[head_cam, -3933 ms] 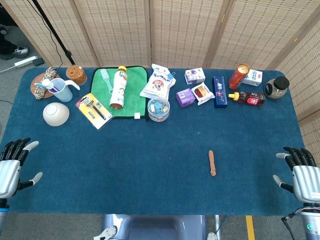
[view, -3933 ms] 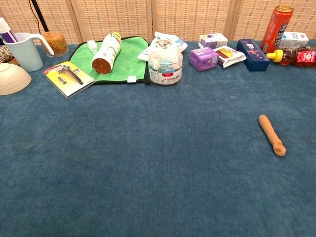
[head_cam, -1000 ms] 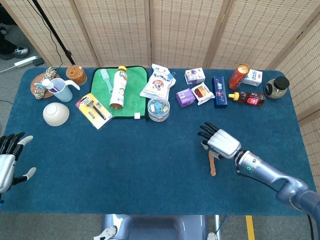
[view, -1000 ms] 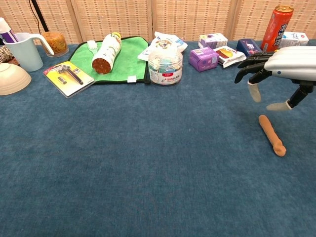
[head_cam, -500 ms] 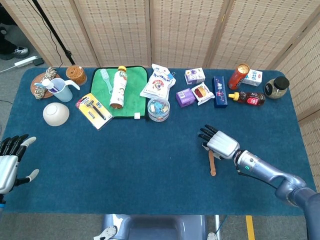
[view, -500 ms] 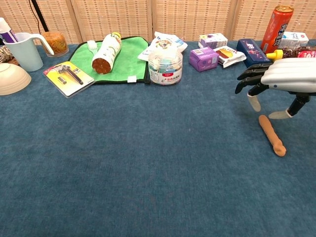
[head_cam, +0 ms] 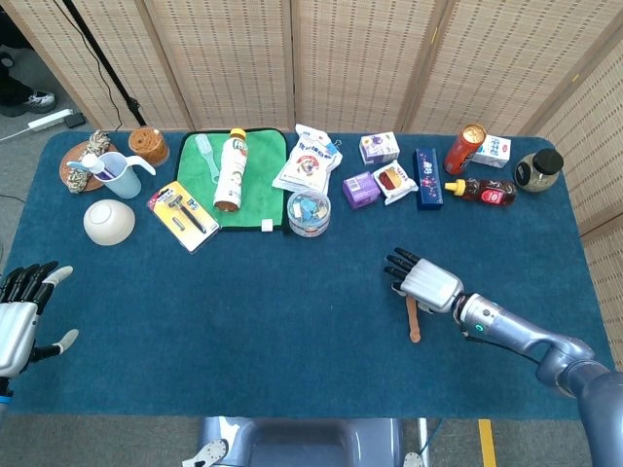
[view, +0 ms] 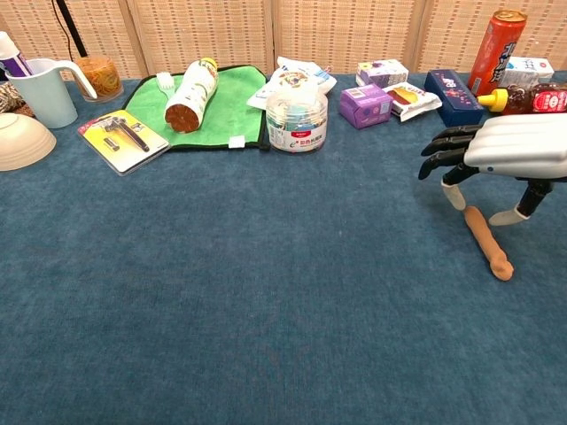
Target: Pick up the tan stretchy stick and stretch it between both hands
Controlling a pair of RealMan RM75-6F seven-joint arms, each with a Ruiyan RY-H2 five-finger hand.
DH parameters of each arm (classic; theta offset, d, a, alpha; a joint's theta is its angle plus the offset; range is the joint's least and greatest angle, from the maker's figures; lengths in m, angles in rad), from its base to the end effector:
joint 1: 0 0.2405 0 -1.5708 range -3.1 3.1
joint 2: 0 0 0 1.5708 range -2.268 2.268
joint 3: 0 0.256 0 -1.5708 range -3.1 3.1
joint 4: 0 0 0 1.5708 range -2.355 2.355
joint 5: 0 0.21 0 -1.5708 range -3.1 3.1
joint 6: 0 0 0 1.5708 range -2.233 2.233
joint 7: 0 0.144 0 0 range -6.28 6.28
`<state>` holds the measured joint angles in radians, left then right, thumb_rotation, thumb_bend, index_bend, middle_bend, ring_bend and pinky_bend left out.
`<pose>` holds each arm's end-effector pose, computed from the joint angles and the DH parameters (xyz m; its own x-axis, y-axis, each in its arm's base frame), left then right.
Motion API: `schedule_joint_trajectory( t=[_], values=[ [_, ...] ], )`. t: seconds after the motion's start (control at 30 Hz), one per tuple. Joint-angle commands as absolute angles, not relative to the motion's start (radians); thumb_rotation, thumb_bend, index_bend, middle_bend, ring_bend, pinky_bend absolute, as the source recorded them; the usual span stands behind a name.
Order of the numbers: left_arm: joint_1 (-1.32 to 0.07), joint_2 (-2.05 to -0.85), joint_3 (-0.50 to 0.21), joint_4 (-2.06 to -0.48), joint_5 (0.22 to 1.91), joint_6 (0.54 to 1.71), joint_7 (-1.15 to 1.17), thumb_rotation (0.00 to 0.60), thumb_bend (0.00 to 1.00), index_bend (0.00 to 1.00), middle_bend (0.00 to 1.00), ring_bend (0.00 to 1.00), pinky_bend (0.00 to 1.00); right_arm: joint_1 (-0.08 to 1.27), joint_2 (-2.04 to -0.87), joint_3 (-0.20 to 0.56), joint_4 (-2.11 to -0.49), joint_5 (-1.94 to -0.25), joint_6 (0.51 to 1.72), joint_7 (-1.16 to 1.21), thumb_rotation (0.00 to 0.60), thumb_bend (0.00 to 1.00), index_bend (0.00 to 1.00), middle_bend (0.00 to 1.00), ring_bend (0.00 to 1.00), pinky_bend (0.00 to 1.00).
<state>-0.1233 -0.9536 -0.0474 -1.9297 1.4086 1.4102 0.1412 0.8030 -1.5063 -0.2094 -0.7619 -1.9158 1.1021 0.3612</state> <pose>-0.2658 0.1849 0.1749 0.3771 0.0878 0.9220 0.9250 0.0137 -0.3797 -0.2534 -0.3665 0.0268 0.8249 -0.0874 0.5585 -0.4011 -0.7867 0.4692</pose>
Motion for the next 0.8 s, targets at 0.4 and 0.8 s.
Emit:
schedule_joint_trajectory(
  t=[0.4, 0.8],
  values=[
    [-0.121, -0.951, -0.044, -1.924, 1.407, 1.409, 0.125, 0.582, 0.20, 0.15, 0.10, 0.06, 0.00, 0.812, -1.527, -0.231, -0.749, -1.915, 1.103, 0.355, 0.600, 0.23, 0.46, 0.15, 0.02, 0.00],
    [-0.114, -0.948, -0.041, -1.911, 1.409, 1.415, 0.106, 0.581, 0.20, 0.15, 0.10, 0.06, 0.00, 0.801, -1.539, -0.228, -0.765, -1.881, 1.093, 0.357, 0.600, 0.24, 0.59, 0.21, 0.07, 0.00]
  ],
)
